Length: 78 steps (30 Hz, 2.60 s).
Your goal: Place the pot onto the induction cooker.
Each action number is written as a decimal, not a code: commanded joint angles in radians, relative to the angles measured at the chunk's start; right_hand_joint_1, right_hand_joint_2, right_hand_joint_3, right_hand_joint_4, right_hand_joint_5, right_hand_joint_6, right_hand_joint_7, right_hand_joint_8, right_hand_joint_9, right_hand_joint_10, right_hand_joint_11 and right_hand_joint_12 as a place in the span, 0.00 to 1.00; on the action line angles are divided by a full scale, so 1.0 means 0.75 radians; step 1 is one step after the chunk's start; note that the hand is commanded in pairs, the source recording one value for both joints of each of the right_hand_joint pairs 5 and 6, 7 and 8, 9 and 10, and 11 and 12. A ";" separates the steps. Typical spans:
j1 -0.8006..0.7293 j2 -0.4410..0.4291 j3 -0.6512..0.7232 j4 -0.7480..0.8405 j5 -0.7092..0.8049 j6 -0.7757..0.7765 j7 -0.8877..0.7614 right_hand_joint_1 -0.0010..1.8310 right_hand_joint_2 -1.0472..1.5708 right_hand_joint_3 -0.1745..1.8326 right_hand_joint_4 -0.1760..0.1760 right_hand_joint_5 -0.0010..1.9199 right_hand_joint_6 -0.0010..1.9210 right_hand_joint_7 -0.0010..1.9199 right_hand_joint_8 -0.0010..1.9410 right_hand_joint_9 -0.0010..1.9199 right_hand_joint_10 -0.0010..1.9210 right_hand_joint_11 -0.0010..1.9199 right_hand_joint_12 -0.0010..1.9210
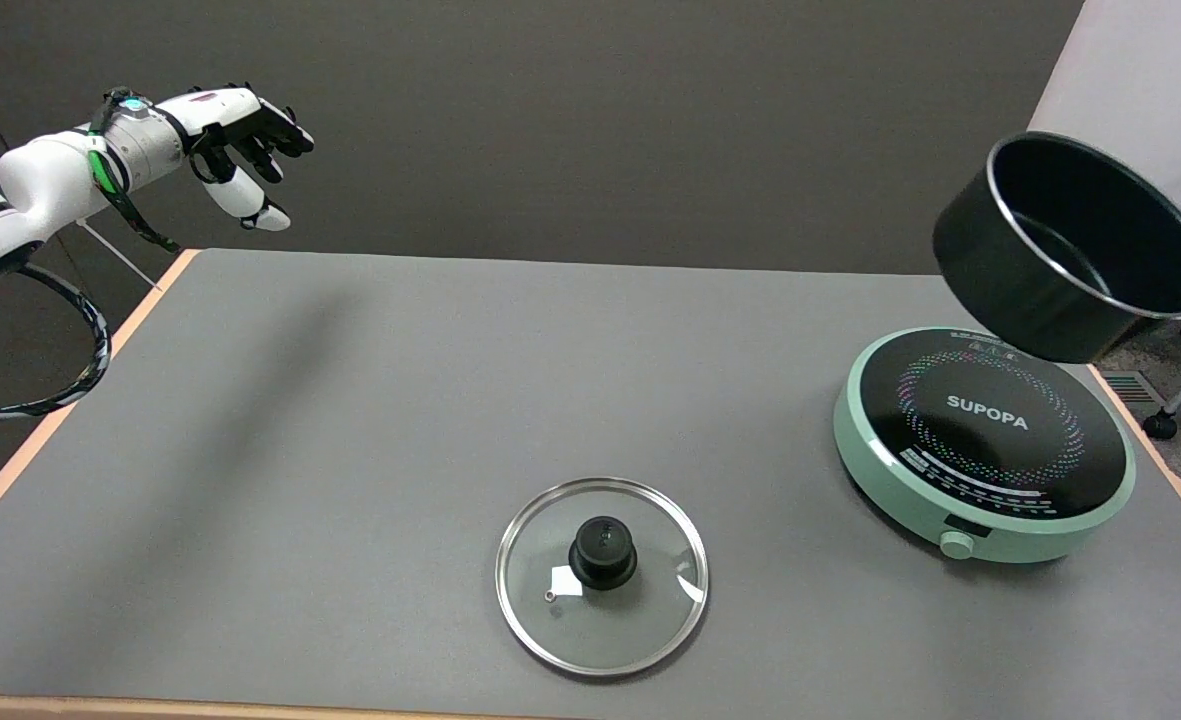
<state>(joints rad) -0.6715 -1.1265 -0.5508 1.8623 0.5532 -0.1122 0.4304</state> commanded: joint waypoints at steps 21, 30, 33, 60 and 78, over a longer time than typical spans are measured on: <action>0.266 0.173 -0.310 0.027 -0.573 -0.709 0.454 0.58 0.90 0.50 0.38 1.00 1.00 1.00 0.99 1.00 1.00 1.00 1.00; 0.258 0.168 -0.376 0.027 -0.925 -0.803 0.718 0.58 0.88 0.52 0.33 0.97 0.97 0.97 0.96 0.97 0.97 0.97 0.97; 0.199 0.201 -0.337 0.027 -0.971 -0.890 0.775 0.58 0.88 0.52 0.32 0.97 0.97 0.97 0.96 0.97 0.97 0.97 0.97; -0.229 0.181 0.091 0.023 -1.021 -0.088 1.153 0.57 0.88 0.52 0.30 0.95 0.95 0.95 0.94 0.95 0.95 0.95 0.95; -0.749 0.136 0.239 0.009 -0.737 0.206 1.171 0.54 0.95 0.45 0.36 1.00 1.00 1.00 0.99 1.00 1.00 1.00 1.00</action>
<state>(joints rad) -0.9403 -0.9886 -0.4756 1.8792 -0.1453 -0.1532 1.2664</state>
